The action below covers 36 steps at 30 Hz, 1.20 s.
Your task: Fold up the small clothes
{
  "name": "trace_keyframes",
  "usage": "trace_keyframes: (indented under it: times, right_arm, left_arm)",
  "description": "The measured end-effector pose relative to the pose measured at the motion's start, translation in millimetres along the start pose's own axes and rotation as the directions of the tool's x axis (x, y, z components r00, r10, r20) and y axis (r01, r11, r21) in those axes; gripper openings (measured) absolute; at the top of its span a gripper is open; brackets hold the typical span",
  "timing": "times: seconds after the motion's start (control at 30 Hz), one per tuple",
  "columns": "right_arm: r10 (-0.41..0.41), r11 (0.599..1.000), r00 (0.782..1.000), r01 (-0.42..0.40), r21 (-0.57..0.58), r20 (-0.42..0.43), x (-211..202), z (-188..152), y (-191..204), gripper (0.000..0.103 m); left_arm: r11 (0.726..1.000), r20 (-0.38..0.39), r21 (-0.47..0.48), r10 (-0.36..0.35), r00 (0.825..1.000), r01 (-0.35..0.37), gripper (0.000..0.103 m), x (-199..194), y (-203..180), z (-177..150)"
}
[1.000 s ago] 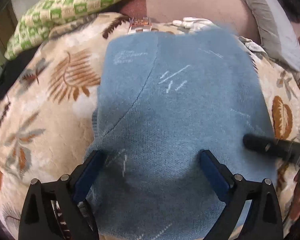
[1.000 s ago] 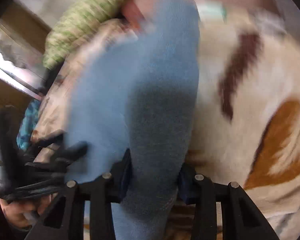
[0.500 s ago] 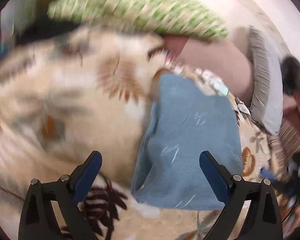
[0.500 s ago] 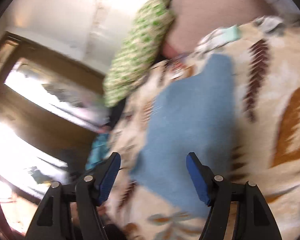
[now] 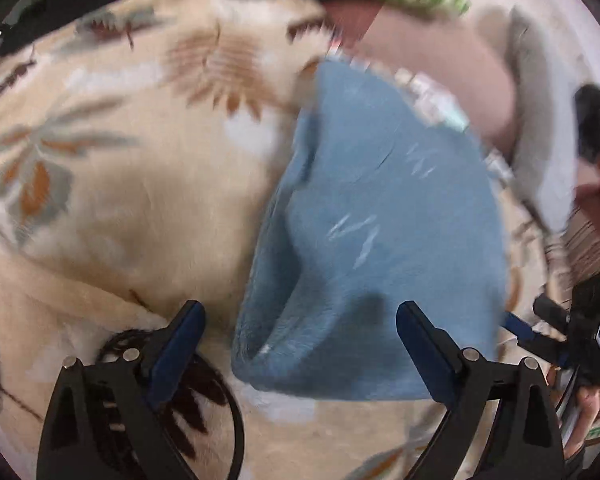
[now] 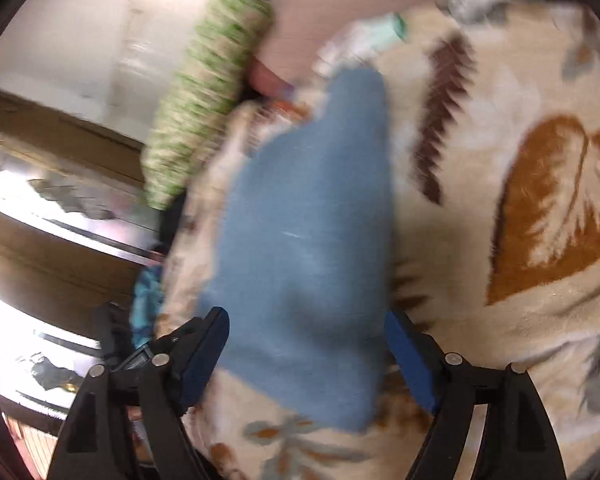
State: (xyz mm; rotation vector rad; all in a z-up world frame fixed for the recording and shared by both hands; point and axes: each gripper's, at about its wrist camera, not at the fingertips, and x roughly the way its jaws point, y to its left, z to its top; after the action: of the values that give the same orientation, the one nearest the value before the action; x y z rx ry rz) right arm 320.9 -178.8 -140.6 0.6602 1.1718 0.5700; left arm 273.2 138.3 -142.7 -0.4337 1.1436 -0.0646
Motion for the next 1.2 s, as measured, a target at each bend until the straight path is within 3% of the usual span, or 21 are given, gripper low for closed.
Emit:
trace_keyframes:
  times: [0.07,0.13,0.2,0.23,0.3,0.37,0.43,0.5,0.63,0.73,0.8,0.83,0.87,0.9,0.97,1.03,1.1,1.13,1.2]
  right_arm:
    - [0.01,0.999,0.999,-0.008,0.043,-0.053,19.4,1.9,-17.2,0.083]
    - [0.066,0.997,0.997,-0.065,0.042,-0.043,31.5,4.9,-22.5,0.082]
    - [0.027,0.999,0.998,-0.028,-0.018,-0.054,39.1,6.4,-17.5,0.07]
    - [-0.008,0.999,0.997,0.006,-0.031,-0.077,45.2,7.3,-14.5,0.055]
    - [-0.03,0.999,0.995,0.025,-0.046,-0.093,40.9,11.2,-10.3,0.047]
    - [-0.066,0.991,0.995,0.055,-0.121,-0.081,26.5,15.1,8.0,0.042]
    - [-0.125,0.97,0.99,0.11,-0.215,-0.06,16.0,19.4,34.4,0.041]
    - [-0.217,0.92,0.976,0.199,-0.337,-0.017,7.2,27.5,68.1,0.04]
    - [-0.283,0.868,0.959,0.263,-0.421,0.014,-43.0,14.9,80.8,0.04]
    - [-0.277,0.908,0.96,0.247,-0.34,-0.042,-66.7,-23.5,34.3,0.041]
    - [-0.297,0.937,0.948,0.267,-0.223,-0.115,-50.9,-45.8,-13.4,0.05]
    - [-0.323,0.94,0.938,0.303,-0.154,-0.126,-44.5,-56.6,-40.8,0.068]
    - [-0.272,0.959,0.958,0.263,-0.105,-0.088,-50.9,-60.5,-51.2,0.073]
    - [-0.239,0.969,0.969,0.234,-0.076,-0.056,-62.1,-60.9,-51.9,0.073]
    - [-0.253,0.958,0.966,0.257,-0.127,0.047,-89.1,-55.1,-29.4,0.073]
    - [-0.206,0.958,0.969,0.228,-0.173,0.135,-111.2,-47.1,-4.8,0.073]
    - [-0.036,0.977,0.986,0.068,-0.2,0.162,-121.1,-34.0,15.5,0.075]
    - [0.037,0.981,0.988,-0.007,-0.193,0.151,-116.6,-25.3,18.0,0.076]
    - [0.116,0.987,0.988,-0.103,-0.126,0.105,-88.1,-5.8,6.6,0.076]
  left_arm:
    - [0.998,0.026,0.041,0.039,0.999,-0.04,0.093,1.0,-9.3,-3.1]
    - [0.998,0.009,0.061,0.008,1.0,-0.009,0.065,1.0,-15.7,-3.4]
    - [0.999,-0.017,0.05,0.022,1.0,-0.021,0.046,3.2,-15.7,-0.3]
    - [0.999,-0.023,0.037,0.019,1.0,-0.018,0.041,2.8,-15.0,2.1]
    - [0.998,-0.026,0.047,0.043,0.999,-0.041,0.025,-1.8,-20.8,5.7]
    - [0.99,0.004,0.109,0.087,0.996,-0.087,0.023,-11.6,-37.3,7.9]
    - [0.989,0.03,0.131,0.067,0.997,-0.071,0.022,-26.2,-50.9,3.6]
    - [0.985,0.063,0.164,0.037,0.997,-0.047,0.02,-44.1,-66.1,-4.6]
    - [0.98,0.104,0.197,-0.029,0.994,0.008,0.02,-75.6,-86.6,-37.8]
    - [0.983,0.026,0.18,-0.038,0.999,0.033,0.022,-52.3,-90.4,-69.8]
    - [0.987,-0.089,0.159,0.0,0.996,0.014,0.043,-16.0,-82.7,-86.6]
    - [0.991,-0.083,0.134,0.026,0.996,-0.015,0.05,-12.3,-77.0,-91.8]
    - [0.992,-0.072,0.122,0.038,0.997,-0.029,0.059,-17.2,-74.3,-91.4]
    - [0.994,-0.056,0.106,0.037,0.998,-0.031,0.059,-27.0,-71.8,-90.1]
    - [0.994,0.025,0.095,0.049,0.998,-0.051,0.06,-59.3,-71.2,-83.7]
    - [0.986,0.134,0.119,0.098,0.986,-0.114,0.062,-88.1,-79.3,-77.6]
    - [0.985,0.155,0.131,0.089,0.984,-0.11,0.064,-92.2,-87.9,-78.1]
    - [0.983,0.129,0.151,0.087,0.988,-0.106,0.064,-81.7,-94.4,-78.6]
    - [0.971,0.078,0.177,0.148,0.986,-0.159,0.064,-52.9,-99.1,-81.0]
